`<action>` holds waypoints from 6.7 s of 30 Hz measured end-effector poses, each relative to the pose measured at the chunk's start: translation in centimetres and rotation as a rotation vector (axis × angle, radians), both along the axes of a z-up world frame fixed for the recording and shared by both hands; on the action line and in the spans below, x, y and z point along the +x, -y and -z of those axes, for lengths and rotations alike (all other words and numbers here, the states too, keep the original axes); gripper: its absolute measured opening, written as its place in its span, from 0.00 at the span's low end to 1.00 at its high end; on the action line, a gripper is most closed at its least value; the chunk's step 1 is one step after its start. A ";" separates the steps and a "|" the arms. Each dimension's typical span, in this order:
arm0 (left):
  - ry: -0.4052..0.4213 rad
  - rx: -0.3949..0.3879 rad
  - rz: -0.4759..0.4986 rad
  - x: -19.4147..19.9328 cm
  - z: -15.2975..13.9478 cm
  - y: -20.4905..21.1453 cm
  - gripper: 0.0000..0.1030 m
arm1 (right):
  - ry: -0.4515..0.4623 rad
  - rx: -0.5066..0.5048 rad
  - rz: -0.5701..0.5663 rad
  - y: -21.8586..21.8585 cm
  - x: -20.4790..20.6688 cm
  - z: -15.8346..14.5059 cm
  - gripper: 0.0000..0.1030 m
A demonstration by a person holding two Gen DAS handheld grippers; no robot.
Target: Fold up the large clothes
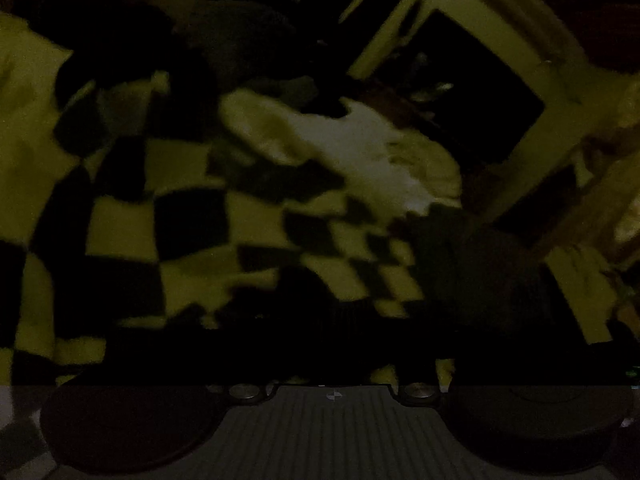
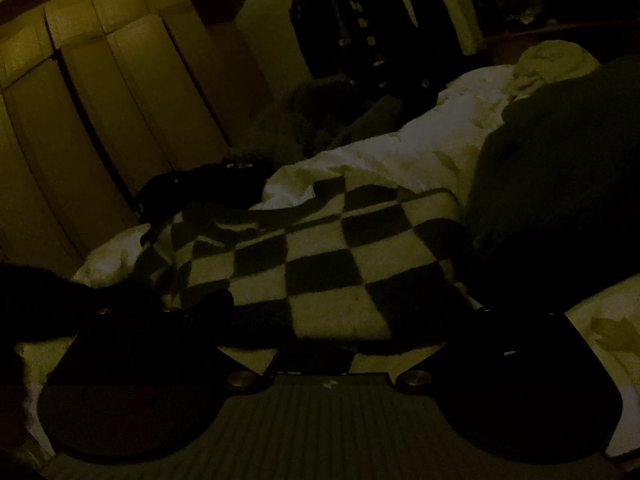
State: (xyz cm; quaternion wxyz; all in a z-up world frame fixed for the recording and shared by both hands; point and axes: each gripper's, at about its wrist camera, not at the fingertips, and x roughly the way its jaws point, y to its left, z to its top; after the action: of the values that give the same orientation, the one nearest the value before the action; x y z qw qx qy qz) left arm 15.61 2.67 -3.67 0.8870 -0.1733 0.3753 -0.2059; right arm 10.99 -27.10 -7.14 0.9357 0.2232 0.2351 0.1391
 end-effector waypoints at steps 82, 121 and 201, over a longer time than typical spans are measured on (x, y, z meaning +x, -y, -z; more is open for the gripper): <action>0.072 0.574 -0.441 12.9 -6.7 -15.6 0.46 | 0.104 0.390 -0.065 5.3 3.5 -3.2 0.06; 0.030 0.470 -0.249 1.5 3.0 -10.6 1.00 | -0.095 -0.038 -0.107 -0.7 4.0 1.5 0.55; -0.277 0.039 0.021 -17.4 6.3 -20.1 1.00 | -0.398 0.022 -0.310 2.9 -15.3 2.3 0.53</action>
State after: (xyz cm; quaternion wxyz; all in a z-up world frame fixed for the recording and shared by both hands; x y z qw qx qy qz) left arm -1.82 22.79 -9.92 0.8277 -0.1790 0.4997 -0.1820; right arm -4.33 -30.01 -9.48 0.8360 0.2178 0.4445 0.2366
